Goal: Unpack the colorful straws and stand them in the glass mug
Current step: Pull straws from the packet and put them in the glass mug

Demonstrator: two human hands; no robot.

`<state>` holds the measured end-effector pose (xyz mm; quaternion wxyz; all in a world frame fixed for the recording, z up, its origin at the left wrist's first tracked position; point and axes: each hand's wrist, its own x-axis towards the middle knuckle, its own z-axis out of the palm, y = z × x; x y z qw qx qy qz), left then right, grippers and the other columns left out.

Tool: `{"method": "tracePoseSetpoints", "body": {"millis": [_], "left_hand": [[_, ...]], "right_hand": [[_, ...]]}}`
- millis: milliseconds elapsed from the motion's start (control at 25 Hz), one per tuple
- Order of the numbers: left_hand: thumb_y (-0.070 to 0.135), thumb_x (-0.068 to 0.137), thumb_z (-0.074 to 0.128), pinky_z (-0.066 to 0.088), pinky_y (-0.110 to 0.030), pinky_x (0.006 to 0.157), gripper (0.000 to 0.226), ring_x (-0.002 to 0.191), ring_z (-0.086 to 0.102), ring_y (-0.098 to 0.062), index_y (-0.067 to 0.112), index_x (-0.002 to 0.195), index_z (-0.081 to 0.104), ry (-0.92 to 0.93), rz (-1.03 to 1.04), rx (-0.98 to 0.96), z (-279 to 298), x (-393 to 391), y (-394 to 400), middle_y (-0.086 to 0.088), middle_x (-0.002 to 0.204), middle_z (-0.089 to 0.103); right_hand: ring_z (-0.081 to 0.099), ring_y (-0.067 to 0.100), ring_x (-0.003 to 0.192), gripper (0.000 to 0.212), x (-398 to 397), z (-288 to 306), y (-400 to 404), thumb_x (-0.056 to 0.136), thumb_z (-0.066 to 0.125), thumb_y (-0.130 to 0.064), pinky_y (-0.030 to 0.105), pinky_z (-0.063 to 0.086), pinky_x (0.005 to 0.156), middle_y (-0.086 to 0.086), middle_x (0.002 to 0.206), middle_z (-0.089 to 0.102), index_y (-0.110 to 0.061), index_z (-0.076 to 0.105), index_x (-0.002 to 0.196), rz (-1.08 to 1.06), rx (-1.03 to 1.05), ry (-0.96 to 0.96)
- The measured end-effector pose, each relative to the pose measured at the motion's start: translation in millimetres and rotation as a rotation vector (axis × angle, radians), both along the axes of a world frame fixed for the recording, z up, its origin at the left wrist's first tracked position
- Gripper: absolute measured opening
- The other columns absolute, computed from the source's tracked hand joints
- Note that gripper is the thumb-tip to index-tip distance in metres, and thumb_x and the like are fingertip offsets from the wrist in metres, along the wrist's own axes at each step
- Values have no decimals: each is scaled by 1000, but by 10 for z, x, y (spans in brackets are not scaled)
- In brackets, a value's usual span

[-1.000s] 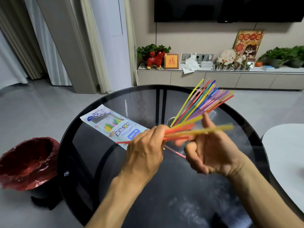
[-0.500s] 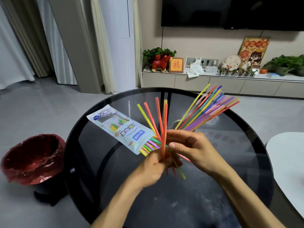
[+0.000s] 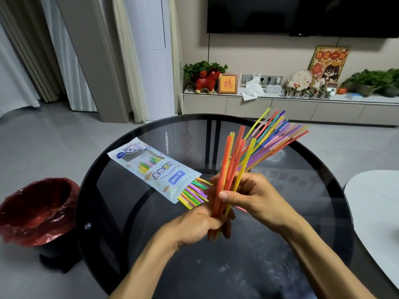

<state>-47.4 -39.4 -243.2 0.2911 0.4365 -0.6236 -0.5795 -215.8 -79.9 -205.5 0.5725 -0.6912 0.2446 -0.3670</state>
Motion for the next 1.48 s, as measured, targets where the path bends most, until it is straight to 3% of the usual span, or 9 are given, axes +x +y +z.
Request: {"method": "tracePoseSetpoints", "body": {"millis": [200, 400, 480, 600, 840, 960, 1080, 1280, 1480], "left_hand": [[27, 91, 46, 47, -31, 64, 13, 72, 60, -17, 21, 95, 56, -64, 24, 28, -65, 16, -2, -1, 81, 70], [10, 102, 41, 48, -18, 64, 14, 71, 60, -12, 11, 100, 55, 106, 4, 84, -25, 27, 66, 0, 77, 60], [18, 100, 45, 47, -20, 63, 14, 67, 57, -10, 11, 101, 57, 194, 12, 117, 14, 42, 83, 4, 73, 59], [24, 98, 47, 50, -25, 67, 15, 63, 55, -11, 11, 98, 56, 259, -8, 190, 24, 53, 90, 2, 71, 57], [14, 103, 40, 52, -21, 64, 12, 71, 64, -16, 8, 100, 51, 81, -87, 170, 14, 36, 93, -2, 78, 62], [16, 103, 42, 54, -26, 71, 14, 78, 68, -18, 7, 104, 52, 83, -44, 168, 33, 40, 78, -4, 83, 67], [30, 92, 51, 53, -38, 85, 24, 93, 67, -18, 22, 113, 59, -15, 201, 19, -1, 37, 17, 1, 98, 71], [17, 93, 58, 54, -25, 76, 15, 93, 67, -15, 28, 98, 67, 102, 768, -166, 69, 219, -84, 0, 101, 70], [15, 93, 59, 56, -19, 71, 15, 91, 69, -14, 28, 92, 67, 23, 782, -185, 57, 202, -73, 6, 95, 72]], "right_hand": [[73, 20, 86, 26, -11, -39, -52, 83, 65, -16, 27, 57, 74, 18, 97, 76, 2, 70, 101, -53, 27, 68], [66, 39, 86, 21, -91, -27, -78, 88, 63, -13, 45, 56, 75, 31, 109, 69, -2, 68, 106, 74, 166, -3], [64, 39, 82, 21, -83, -14, -72, 92, 56, -9, 41, 54, 66, 39, 113, 63, 2, 63, 109, 93, 188, -73], [67, 31, 110, 33, -79, -12, -61, 94, 49, -14, 34, 57, 82, 19, 124, 67, -7, 57, 125, 100, 279, -95], [71, 38, 98, 25, -91, 11, -33, 88, 58, -17, 42, 59, 81, 21, 100, 74, -2, 66, 107, 13, 181, 43], [75, 25, 83, 24, -58, 31, -21, 83, 63, -16, 27, 58, 67, 16, 91, 77, 1, 69, 100, -85, 140, 36], [76, 25, 78, 22, -39, 37, -90, 88, 62, -14, 30, 59, 66, 13, 87, 78, 4, 68, 100, -281, 96, -27], [75, 14, 72, 13, -298, 276, -518, 95, 61, -15, 31, 61, 65, -1, 70, 76, -14, 67, 83, -882, 46, -455], [74, 21, 72, 20, -240, 114, -731, 93, 64, -22, 43, 63, 70, 3, 75, 73, -21, 68, 73, -1096, -137, -160]]}}
